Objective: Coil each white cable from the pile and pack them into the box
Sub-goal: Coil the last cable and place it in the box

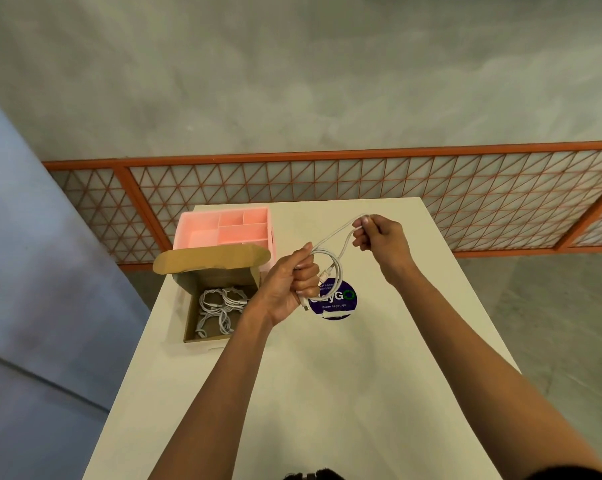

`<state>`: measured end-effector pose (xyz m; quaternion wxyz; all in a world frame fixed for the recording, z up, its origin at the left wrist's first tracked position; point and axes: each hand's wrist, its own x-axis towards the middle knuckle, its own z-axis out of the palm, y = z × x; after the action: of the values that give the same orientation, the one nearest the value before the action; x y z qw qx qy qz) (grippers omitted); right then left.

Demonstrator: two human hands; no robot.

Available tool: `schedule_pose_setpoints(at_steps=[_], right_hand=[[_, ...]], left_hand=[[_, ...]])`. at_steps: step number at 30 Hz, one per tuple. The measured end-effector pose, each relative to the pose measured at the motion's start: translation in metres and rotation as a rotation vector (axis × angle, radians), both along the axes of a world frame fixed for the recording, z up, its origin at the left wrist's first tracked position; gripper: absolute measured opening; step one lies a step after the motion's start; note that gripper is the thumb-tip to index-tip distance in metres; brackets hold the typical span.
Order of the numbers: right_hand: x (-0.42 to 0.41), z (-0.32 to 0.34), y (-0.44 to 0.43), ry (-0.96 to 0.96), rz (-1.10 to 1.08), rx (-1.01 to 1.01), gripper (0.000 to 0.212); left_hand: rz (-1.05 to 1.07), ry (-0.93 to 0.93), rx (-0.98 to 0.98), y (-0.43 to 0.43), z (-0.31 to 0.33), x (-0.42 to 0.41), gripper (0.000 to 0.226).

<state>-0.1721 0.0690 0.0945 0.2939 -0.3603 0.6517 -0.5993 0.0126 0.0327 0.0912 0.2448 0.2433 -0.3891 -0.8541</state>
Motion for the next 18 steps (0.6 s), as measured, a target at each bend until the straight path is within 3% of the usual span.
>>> schedule_pose_setpoints(at_steps=[4, 13, 15, 18], right_hand=[[0.003, 0.007, -0.004, -0.157, 0.078, 0.009, 0.031], [0.024, -0.006, -0.006, -0.867, 0.241, 0.256, 0.030], [0.028, -0.011, -0.002, -0.919, 0.293, 0.334, 0.028], [0.031, -0.013, 0.004, -0.839, 0.439, 0.444, 0.031]], left_hand=[[-0.018, 0.043, 0.051, -0.001, 0.000, 0.001, 0.045], [-0.039, 0.094, 0.081, -0.001, 0.004, 0.002, 0.042], [-0.034, 0.101, 0.080, -0.001, 0.004, 0.002, 0.043], [-0.031, 0.117, 0.084, -0.006, -0.001, 0.001, 0.044]])
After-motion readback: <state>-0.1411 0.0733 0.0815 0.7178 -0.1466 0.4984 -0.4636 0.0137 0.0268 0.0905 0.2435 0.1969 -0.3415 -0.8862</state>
